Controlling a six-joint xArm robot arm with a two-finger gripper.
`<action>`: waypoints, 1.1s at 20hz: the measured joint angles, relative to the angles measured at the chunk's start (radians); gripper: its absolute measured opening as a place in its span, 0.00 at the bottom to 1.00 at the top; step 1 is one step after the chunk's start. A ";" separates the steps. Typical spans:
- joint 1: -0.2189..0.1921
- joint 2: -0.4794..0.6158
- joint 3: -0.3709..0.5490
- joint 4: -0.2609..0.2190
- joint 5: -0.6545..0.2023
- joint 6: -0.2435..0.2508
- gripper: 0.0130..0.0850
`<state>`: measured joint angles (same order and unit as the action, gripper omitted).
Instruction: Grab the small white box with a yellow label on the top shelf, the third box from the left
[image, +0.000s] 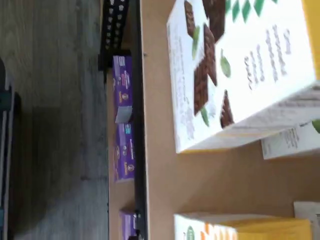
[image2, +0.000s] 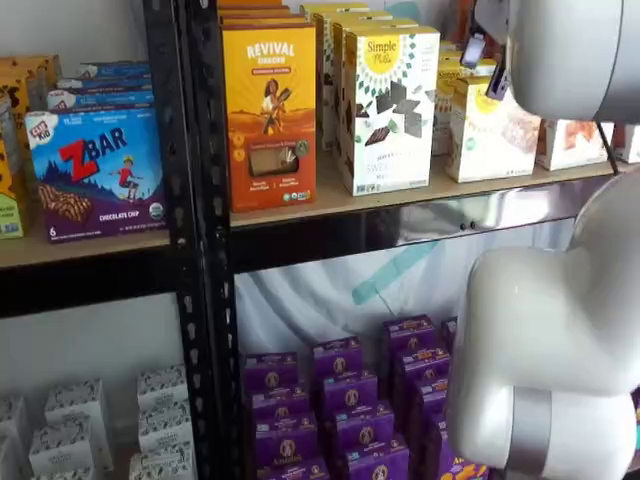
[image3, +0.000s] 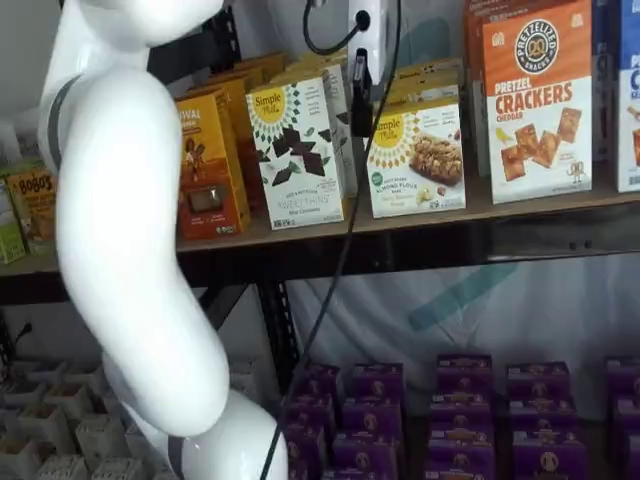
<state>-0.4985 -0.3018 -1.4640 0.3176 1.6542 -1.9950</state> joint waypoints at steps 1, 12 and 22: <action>0.006 0.010 -0.004 -0.008 -0.008 0.001 1.00; 0.030 0.116 -0.087 -0.081 -0.013 0.002 1.00; 0.072 0.210 -0.202 -0.190 0.073 0.027 1.00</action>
<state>-0.4264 -0.0920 -1.6660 0.1274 1.7268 -1.9678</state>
